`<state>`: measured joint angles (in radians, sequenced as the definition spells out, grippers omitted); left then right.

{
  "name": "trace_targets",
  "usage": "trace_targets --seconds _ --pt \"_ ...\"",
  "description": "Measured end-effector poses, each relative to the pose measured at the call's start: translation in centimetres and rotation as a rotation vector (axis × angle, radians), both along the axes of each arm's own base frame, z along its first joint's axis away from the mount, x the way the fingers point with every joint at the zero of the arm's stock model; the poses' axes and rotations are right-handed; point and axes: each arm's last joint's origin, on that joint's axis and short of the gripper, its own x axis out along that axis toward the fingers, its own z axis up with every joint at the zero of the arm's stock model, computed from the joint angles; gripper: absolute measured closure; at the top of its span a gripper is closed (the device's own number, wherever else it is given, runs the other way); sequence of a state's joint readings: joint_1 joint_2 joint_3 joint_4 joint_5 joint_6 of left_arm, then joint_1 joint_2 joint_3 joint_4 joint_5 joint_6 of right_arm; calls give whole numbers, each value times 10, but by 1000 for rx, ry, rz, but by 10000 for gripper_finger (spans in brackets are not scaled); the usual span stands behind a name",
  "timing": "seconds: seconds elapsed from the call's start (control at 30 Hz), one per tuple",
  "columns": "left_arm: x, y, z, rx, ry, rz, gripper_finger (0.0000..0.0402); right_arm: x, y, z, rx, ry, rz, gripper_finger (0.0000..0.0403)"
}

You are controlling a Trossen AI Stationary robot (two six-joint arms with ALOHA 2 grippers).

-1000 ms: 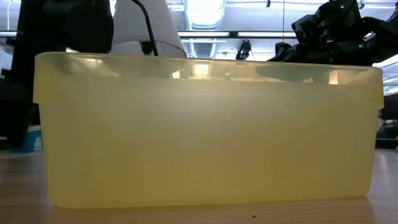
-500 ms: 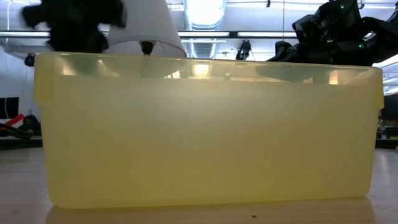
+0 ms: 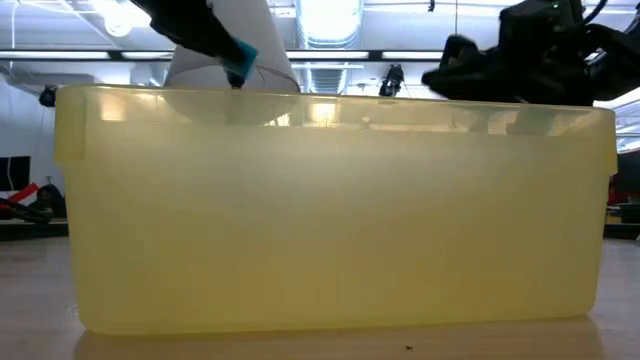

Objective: Pick and place items into bin
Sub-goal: Put the blue charger adapter into the red bin

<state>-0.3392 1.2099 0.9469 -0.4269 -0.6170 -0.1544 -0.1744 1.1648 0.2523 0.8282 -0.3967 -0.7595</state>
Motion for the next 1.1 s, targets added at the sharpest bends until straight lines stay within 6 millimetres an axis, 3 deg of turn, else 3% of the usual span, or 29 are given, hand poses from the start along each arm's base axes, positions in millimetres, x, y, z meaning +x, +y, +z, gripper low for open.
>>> trace_targets --seconds 0.17,0.27,0.6,0.67,0.83,0.97,1.1 --pt "9 2 -12 156 -108 12 267 0 1 2 -32 -26 25 328" --pt "12 2 -12 196 -143 -1 267 0 1 2 -158 -60 39 328" --pt "11 3 -17 216 -151 -8 267 14 16 23 -279 -134 121 323" --pt "10 4 -22 220 -139 -10 267 19 20 26 -331 -111 135 311" --pt "10 5 -24 209 -146 4 267 32 19 36 -342 -11 -78 259" --pt "11 4 -22 188 -182 15 267 40 24 32 -309 50 18 225" --pt "12 4 -21 142 -216 37 267 49 33 21 -319 81 70 217"
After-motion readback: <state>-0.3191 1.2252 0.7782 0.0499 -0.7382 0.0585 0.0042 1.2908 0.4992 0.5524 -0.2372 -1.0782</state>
